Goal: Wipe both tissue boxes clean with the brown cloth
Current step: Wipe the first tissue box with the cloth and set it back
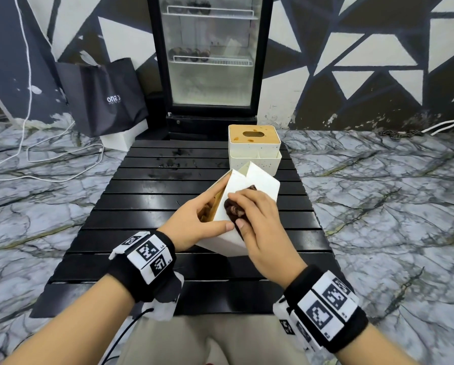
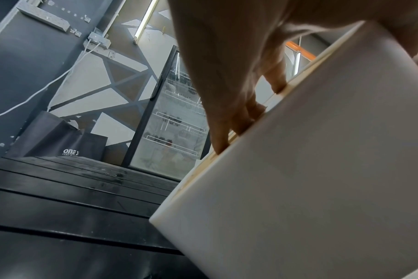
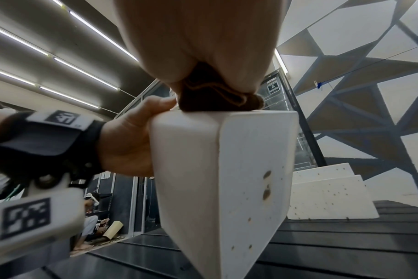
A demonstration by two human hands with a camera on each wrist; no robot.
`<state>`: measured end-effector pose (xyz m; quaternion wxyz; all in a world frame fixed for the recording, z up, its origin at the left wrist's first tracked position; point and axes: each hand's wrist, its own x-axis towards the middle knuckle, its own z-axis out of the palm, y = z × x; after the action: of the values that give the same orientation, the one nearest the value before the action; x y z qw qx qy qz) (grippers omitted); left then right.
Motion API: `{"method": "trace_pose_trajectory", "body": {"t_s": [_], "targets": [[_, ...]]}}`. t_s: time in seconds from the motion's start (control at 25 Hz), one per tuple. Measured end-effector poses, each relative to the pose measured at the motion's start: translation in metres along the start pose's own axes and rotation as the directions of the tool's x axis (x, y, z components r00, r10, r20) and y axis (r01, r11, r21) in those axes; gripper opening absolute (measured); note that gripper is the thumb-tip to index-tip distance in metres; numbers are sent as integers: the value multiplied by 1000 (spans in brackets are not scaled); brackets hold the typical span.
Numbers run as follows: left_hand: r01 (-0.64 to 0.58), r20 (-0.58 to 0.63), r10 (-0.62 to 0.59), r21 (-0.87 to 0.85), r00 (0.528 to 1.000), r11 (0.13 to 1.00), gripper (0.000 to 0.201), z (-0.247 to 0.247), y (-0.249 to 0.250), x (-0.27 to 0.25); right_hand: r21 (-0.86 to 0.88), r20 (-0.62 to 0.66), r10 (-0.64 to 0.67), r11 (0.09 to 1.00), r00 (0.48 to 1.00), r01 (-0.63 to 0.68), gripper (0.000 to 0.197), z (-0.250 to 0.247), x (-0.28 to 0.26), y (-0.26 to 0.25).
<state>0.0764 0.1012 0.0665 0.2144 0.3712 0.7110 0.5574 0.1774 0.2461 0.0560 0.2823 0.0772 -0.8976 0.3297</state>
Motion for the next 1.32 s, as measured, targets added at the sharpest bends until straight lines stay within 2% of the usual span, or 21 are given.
{"method": "trace_pose_trajectory", "body": {"t_s": [0.28,0.48,0.64,0.88,1.16,1.24,1.32], "targets": [[12,-6,-12,-24,1000,1000,87,-1,-1,0,24,2,36,999,999,-36,44,-4,10,6],[20,8,-19,-39,1000,999,97,-4,-5,2,34,11,-45,998,999,45,38,3,-5,-2],[9,16,-8,-45,1000,999,95,-3,-1,1,42,12,-36,998,999,36,39,-1,2,5],[49,41,-49,10,998,999,95,-5,2,-2,16,21,106,994,994,-106,40,-13,32,27],[75,83,-77,30,994,997,93,-13,-1,-5,-30,22,163,986,986,-162,38,-29,59,37],[87,116,-90,23,989,996,91,-19,-3,-8,-4,37,197,980,980,-197,37,-38,65,37],[101,164,-103,21,981,995,90,-27,-3,-10,56,92,281,956,955,-286,36,-50,70,35]]}}
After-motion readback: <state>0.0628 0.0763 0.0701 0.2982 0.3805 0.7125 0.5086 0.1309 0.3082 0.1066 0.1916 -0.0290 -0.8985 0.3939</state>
